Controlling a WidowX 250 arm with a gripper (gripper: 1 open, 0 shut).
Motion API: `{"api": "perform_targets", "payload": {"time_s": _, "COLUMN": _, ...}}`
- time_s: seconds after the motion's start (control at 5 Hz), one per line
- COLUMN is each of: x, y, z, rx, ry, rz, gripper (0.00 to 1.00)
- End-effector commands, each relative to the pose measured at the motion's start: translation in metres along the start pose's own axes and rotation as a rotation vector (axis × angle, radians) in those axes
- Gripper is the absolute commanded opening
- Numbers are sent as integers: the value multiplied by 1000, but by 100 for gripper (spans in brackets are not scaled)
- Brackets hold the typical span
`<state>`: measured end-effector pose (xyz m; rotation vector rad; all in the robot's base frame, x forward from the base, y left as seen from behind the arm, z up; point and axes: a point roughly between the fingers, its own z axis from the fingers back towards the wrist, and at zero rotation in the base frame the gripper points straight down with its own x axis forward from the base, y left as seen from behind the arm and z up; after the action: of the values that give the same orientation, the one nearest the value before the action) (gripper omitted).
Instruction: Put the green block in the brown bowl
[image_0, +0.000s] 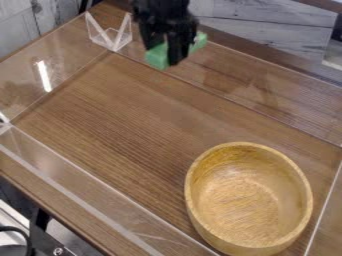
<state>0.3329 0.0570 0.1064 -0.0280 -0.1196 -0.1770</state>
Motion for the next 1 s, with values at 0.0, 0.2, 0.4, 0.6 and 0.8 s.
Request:
{"api": "perform_targets", "payload": {"time_s": 0.0, "x": 29, "y": -7, "z": 9, "rx": 10, "ry": -76, "rz": -92, "gripper": 0}}
{"api": "perform_targets", "payload": {"time_s": 0.2, "x": 32, "y": -19, "z": 4, "rx": 9, "ry": -87, "rz": -85, "gripper": 0}}
{"api": "perform_targets", "payload": {"time_s": 0.4, "x": 28, "y": -26, "z": 8, "rx": 25, "ry": -92, "rz": -71, "gripper": 0}}
{"api": "perform_targets", "payload": {"time_s": 0.6, "x": 31, "y": -29, "z": 20, "rx": 59, "ry": -107, "rz": -6, "gripper": 0}}
{"api": "perform_targets", "payload": {"time_s": 0.8, "x": 41, "y": -29, "z": 27, "rx": 90, "ry": -132, "rz": 56, "gripper": 0}}
